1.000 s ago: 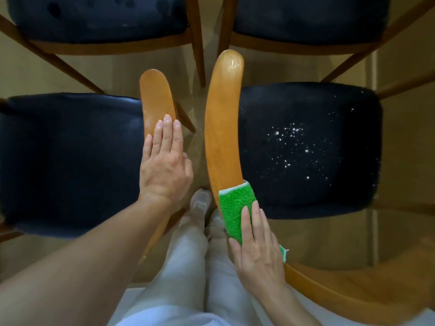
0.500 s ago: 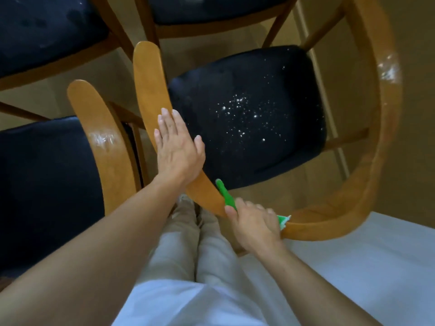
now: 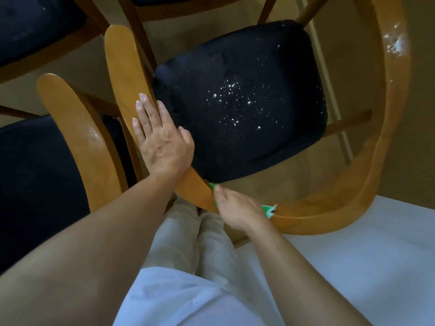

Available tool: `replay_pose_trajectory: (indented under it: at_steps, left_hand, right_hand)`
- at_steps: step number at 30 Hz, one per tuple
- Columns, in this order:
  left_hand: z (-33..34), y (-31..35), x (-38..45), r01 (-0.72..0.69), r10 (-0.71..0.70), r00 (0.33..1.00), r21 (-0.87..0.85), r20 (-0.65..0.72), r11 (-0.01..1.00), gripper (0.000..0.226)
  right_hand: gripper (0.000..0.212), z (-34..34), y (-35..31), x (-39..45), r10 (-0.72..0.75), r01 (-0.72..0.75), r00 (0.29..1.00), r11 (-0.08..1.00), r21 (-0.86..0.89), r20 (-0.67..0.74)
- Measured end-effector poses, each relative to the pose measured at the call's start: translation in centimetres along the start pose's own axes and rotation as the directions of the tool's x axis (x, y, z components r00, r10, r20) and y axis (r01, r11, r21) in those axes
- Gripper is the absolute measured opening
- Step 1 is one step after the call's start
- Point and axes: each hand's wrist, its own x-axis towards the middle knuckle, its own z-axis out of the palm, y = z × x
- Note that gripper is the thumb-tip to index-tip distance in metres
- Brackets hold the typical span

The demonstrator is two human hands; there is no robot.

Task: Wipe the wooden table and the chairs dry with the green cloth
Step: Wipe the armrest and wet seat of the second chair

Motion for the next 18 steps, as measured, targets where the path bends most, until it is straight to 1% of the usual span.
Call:
replay_pose_trajectory:
  at_steps: [1,2,3,4,5,7,8,9,10,12,14,16,18]
  left_hand:
    - [-0.1,0.1,-0.1,0.006,-0.007,1.0,-0.002,-0.005,1.0,0.071]
    - [-0.2,0.2,-0.1,0.008,-0.008,1.0,-0.004,-0.009,1.0,0.07]
    - [-0.3,0.3,-0.1,0.005,-0.005,1.0,-0.01,-0.008,1.0,0.07]
    - [-0.4,0.4,-0.1,0.0,0.0,1.0,-0.015,-0.008,1.0,0.069]
    - [-0.6,0.5,-0.2,0.0,0.0,1.0,-0.018,-0.012,1.0,0.068]
    - [-0.8,0.5,-0.2,0.007,-0.007,1.0,-0.017,-0.017,1.0,0.067]
    - [-0.8,0.5,-0.2,0.011,-0.012,1.0,-0.016,-0.014,1.0,0.067]
    - [-0.9,0.5,-0.2,0.015,-0.015,1.0,-0.013,-0.011,1.0,0.066]
    - [-1.0,0.5,-0.2,0.014,-0.015,1.0,-0.011,-0.01,1.0,0.066]
    - [-1.1,0.6,-0.2,0.01,-0.01,1.0,-0.014,-0.014,1.0,0.063]
    - [-1.2,0.7,-0.2,0.015,-0.015,1.0,-0.023,-0.021,1.0,0.061]
    - [-1.3,0.7,-0.3,0.021,-0.022,0.999,-0.037,-0.025,0.999,0.06]
    - [-1.2,0.8,-0.2,0.023,-0.025,0.999,-0.047,-0.027,0.999,0.06]
  right_hand:
    - [0.065,0.4,-1.0,0.4,-0.028,0.028,1.0,0.996,0.088,0.01]
    - [0.065,0.4,-1.2,0.7,-0.031,0.029,0.999,0.991,0.134,0.018]
    - [0.066,0.0,-0.7,0.5,-0.02,0.015,0.999,0.991,0.136,0.038]
    - [0.063,-0.6,0.4,0.2,-0.01,0.006,0.998,0.997,0.075,0.058]
    - [0.054,-1.6,2.1,-0.2,-0.016,0.02,0.996,0.998,-0.052,0.087]
    - [0.032,-4.0,6.0,-0.7,0.012,0.032,0.992,0.937,-0.349,0.123]
    - [0.028,-5.6,7.9,-1.0,0.065,-0.006,0.991,0.894,-0.447,0.116]
    - [0.031,-7.3,9.8,-1.0,0.13,-0.066,0.988,0.853,-0.518,0.089]
    - [0.038,-8.9,11.5,-0.9,0.191,-0.129,0.981,0.803,-0.582,0.045]
    - [0.051,-11.5,14.2,-0.5,0.295,-0.251,0.954,0.702,-0.667,-0.049]
    - [0.054,-12.2,15.2,-0.3,0.323,-0.285,0.942,0.642,-0.712,-0.086]
    - [0.055,-11.3,14.4,-0.3,0.326,-0.264,0.944,0.646,-0.717,-0.054]
    - [0.054,-9.1,12.3,-0.7,0.281,-0.176,0.959,0.713,-0.679,0.046]
